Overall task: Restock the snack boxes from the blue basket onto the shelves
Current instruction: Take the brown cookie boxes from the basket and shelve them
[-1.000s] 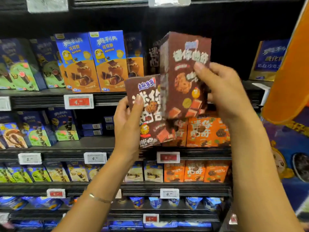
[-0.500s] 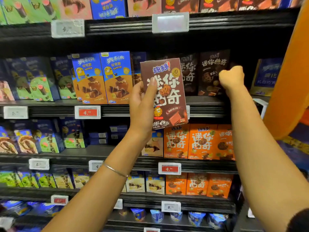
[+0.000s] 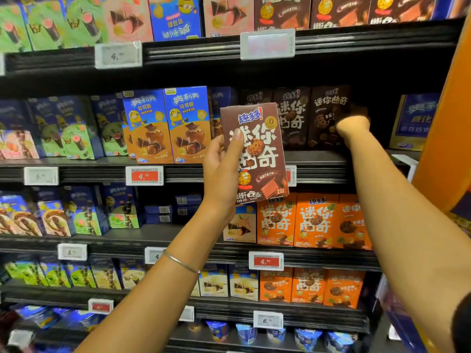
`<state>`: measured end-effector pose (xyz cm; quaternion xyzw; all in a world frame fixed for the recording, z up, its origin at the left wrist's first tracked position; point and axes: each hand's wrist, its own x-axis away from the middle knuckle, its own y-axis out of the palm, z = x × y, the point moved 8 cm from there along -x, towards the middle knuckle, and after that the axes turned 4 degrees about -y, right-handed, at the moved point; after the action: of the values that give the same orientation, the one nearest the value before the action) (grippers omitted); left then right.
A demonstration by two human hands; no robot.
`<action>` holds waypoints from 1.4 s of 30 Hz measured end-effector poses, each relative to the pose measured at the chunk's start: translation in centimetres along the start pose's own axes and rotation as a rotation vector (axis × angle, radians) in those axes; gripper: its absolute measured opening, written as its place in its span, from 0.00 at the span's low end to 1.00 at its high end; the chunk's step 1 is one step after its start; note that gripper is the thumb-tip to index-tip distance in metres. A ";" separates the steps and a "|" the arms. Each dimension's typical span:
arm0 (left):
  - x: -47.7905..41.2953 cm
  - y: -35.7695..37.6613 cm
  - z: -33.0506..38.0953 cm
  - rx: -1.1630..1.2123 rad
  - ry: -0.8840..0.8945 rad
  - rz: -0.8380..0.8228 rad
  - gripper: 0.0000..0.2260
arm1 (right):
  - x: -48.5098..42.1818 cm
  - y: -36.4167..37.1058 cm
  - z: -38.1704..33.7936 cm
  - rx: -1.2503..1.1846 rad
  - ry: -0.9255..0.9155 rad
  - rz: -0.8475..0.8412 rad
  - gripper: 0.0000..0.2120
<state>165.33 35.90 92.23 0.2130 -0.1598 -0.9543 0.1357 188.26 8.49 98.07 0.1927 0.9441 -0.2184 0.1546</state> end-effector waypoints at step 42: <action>-7.5 4.0 9.2 -1.839 0.883 0.038 0.36 | 9.6 7.0 -6.6 -0.237 -0.222 -0.113 0.13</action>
<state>168.50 37.03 104.30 0.3567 0.6962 -0.5411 0.3087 181.48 20.29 97.69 0.0947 0.9496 -0.1341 0.2672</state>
